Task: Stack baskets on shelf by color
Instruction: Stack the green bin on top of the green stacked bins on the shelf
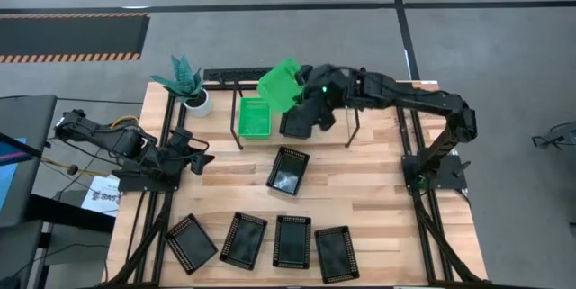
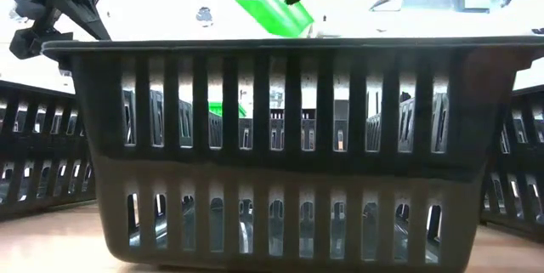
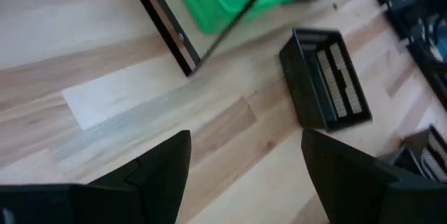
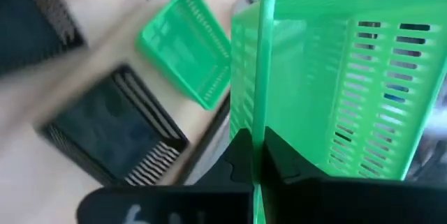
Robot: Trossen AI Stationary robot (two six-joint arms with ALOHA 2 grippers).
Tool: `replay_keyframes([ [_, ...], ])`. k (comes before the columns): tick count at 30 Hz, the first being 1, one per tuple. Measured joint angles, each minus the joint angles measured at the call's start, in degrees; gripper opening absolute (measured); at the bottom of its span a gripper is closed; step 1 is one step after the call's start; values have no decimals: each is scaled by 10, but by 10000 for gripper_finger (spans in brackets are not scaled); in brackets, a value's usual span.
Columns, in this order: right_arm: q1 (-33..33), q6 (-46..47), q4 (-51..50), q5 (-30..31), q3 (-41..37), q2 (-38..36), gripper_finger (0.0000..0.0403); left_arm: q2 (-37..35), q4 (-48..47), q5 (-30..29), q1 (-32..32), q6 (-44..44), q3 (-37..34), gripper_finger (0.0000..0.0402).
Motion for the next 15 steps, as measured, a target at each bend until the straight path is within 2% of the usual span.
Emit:
replay_keyframes([
  [3,-22,-95,15,-18,1,16,13,0,-3,-20,0,-12,0,261],
  [10,-56,-216,23,-62,-1,80,19,0,-10,-21,0,-17,0,261],
  [15,-63,-304,82,-68,-1,132,19,3,-25,-24,0,-38,0,261],
])
